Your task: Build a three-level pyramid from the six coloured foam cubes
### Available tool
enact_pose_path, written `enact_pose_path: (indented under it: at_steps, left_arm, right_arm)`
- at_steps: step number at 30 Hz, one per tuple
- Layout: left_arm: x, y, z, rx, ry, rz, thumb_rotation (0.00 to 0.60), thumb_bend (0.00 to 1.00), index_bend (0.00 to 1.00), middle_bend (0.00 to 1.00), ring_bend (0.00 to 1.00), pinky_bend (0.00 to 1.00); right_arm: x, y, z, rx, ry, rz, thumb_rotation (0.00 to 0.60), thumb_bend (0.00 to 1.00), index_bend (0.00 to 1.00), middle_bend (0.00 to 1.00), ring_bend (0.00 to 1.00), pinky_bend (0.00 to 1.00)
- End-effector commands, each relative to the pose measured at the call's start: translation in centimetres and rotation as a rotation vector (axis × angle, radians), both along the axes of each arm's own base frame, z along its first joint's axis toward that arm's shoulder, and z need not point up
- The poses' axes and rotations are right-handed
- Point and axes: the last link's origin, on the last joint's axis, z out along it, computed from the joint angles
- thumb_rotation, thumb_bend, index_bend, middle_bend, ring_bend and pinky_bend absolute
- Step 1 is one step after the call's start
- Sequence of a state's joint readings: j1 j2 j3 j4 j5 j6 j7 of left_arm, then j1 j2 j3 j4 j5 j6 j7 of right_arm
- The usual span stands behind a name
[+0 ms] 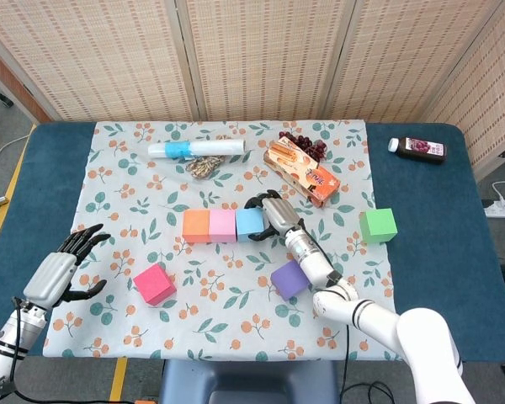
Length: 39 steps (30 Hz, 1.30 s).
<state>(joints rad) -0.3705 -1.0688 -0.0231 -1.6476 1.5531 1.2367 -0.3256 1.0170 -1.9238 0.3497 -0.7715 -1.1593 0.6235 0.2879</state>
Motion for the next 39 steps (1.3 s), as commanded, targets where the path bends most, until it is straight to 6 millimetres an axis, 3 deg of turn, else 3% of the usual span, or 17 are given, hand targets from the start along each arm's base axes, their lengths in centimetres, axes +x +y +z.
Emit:
enact_pose_path:
  at_steps: [1, 16, 22, 29, 34, 39]
  left_arm:
    - [0.0, 0.0, 0.0, 0.000, 0.000, -0.002, 0.600, 0.32, 0.12, 0.00, 0.00, 0.09]
    - [0.1, -0.1, 0.0, 0.000, -0.001, -0.004, 0.600, 0.32, 0.12, 0.00, 0.00, 0.09]
    - [0.1, -0.1, 0.1, 0.002, 0.004, -0.005, 0.600, 0.32, 0.12, 0.00, 0.00, 0.09]
    - [0.2, -0.2, 0.1, 0.004, 0.001, -0.008, 0.600, 0.32, 0.12, 0.00, 0.00, 0.09]
    - [0.2, -0.3, 0.2, 0.008, 0.003, -0.009, 0.600, 0.32, 0.12, 0.00, 0.00, 0.09]
    - [0.5, -0.4, 0.4, 0.013, 0.005, -0.016, 0.600, 0.32, 0.11, 0.00, 0.00, 0.09]
  right_arm:
    - [0.0, 0.0, 0.0, 0.000, 0.000, 0.001, 0.600, 0.12, 0.46, 0.40, 0.16, 0.00]
    - [0.3, 0.4, -0.6, -0.006, 0.006, 0.001, 0.600, 0.12, 0.39, 0.39, 0.13, 0.00]
    - [0.3, 0.6, -0.6, 0.006, 0.009, 0.000, 0.600, 0.12, 0.18, 0.27, 0.05, 0.00]
    - [0.3, 0.7, -0.4, 0.017, 0.009, 0.000, 0.600, 0.12, 0.01, 0.17, 0.00, 0.00]
    - [0.4, 0.8, 0.0, 0.028, 0.008, 0.006, 0.600, 0.12, 0.00, 0.08, 0.00, 0.00]
    - [0.5, 1.2, 1.7, 0.025, 0.023, 0.046, 0.600, 0.12, 0.00, 0.05, 0.00, 0.00]
